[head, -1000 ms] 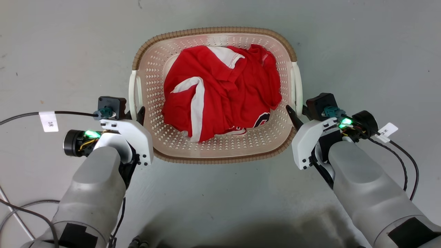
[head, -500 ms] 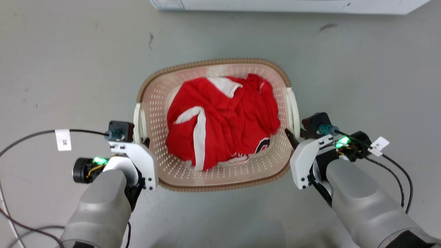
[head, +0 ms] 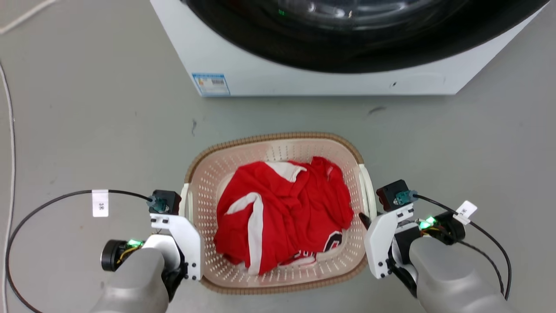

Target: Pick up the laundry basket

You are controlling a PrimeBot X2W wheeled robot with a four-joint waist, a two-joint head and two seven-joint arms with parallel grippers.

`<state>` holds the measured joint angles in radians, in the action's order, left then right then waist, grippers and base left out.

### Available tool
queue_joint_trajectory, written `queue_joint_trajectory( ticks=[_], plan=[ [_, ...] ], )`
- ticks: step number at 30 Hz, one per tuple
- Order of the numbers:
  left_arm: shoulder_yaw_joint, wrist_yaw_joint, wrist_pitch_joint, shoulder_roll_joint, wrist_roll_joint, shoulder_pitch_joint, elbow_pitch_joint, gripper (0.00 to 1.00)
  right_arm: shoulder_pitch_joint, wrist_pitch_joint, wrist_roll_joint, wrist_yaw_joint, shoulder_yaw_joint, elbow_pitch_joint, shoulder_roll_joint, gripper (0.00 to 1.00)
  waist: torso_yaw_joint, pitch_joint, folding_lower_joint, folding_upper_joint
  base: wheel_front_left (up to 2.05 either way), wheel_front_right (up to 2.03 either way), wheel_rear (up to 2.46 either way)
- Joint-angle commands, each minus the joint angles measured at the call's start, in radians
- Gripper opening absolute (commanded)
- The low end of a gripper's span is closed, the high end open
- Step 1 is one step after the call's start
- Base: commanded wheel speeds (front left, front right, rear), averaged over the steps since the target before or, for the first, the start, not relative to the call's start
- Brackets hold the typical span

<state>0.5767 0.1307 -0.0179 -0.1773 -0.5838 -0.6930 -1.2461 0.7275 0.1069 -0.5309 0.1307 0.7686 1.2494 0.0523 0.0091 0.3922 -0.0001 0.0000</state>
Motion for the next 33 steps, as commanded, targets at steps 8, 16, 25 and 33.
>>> queue_joint_trajectory(
  ticks=[8, 16, 25, 33],
  plan=[
    [0.070, -0.001, -0.098, -0.009, -0.070, 0.065, 0.032, 0.00, -0.057, -0.061, -0.058, 0.000, 0.051, 0.004, -0.004, 0.00, -0.037, -0.170, 0.0001, 0.0000, 0.00, 0.00, 0.00],
    [0.127, -0.001, -0.180, -0.022, -0.145, 0.138, 0.048, 0.00, -0.111, -0.105, -0.110, 0.000, 0.103, 0.003, 0.004, 0.00, -0.045, -0.303, 0.0001, 0.0000, 0.00, 0.00, 0.00],
    [0.183, -0.001, -0.227, -0.033, -0.201, 0.163, 0.066, 0.00, -0.158, -0.166, -0.174, 0.000, 0.163, -0.015, 0.031, 0.00, -0.045, -0.393, 0.0001, 0.0000, 0.00, 0.00, 0.00],
    [0.230, -0.001, -0.268, -0.031, -0.246, 0.181, 0.070, 0.00, -0.177, -0.200, -0.228, 0.000, 0.205, -0.023, 0.049, 0.00, -0.045, -0.434, 0.0001, 0.0000, 0.00, 0.00, 0.00]
  ],
)
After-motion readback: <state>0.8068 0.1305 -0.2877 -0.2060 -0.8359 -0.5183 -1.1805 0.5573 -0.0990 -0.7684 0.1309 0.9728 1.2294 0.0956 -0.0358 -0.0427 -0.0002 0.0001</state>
